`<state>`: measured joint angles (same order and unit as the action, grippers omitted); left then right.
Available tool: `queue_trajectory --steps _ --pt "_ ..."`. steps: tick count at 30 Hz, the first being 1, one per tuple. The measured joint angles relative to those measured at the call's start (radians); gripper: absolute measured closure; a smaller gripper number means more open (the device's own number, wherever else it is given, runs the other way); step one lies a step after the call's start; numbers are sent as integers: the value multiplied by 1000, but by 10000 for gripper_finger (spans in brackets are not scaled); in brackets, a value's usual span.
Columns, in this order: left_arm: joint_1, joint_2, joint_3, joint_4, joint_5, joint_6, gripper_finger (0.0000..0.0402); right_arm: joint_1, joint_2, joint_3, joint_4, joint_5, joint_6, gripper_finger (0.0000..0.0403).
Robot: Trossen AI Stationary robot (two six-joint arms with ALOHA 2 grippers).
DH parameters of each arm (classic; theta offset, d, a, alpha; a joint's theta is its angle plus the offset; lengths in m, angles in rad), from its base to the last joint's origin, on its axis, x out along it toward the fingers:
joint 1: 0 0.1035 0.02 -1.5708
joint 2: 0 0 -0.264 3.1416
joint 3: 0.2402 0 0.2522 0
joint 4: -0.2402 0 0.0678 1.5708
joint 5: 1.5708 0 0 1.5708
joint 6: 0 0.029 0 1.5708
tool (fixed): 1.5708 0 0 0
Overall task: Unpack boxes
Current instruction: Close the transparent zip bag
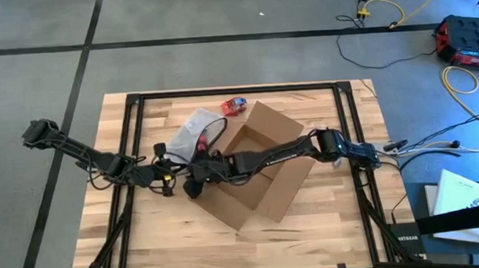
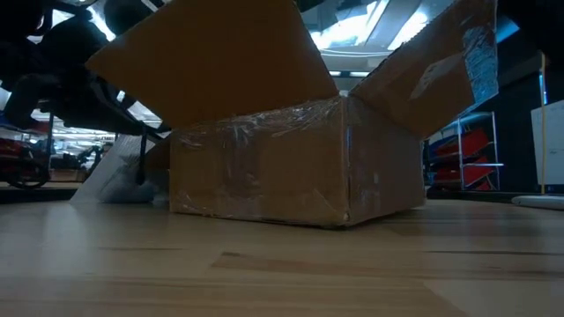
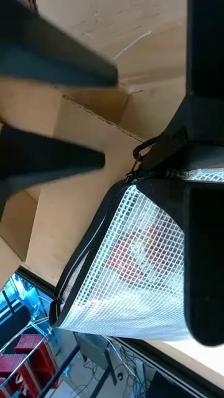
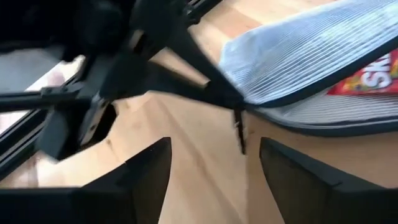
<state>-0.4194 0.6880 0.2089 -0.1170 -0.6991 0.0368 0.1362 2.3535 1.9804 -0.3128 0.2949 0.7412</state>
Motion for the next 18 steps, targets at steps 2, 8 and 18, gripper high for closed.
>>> queue_trajectory --steps 2,8,18 --pt "0 0 0 1 0 0 401 4 2 0 -1 2 -14 174" --pt "0 0 0 2 3 -3 401 -10 38 0 31 40 -15 149" --pt "0 -1 0 4 15 -3 401 -48 66 4 61 15 -18 114"
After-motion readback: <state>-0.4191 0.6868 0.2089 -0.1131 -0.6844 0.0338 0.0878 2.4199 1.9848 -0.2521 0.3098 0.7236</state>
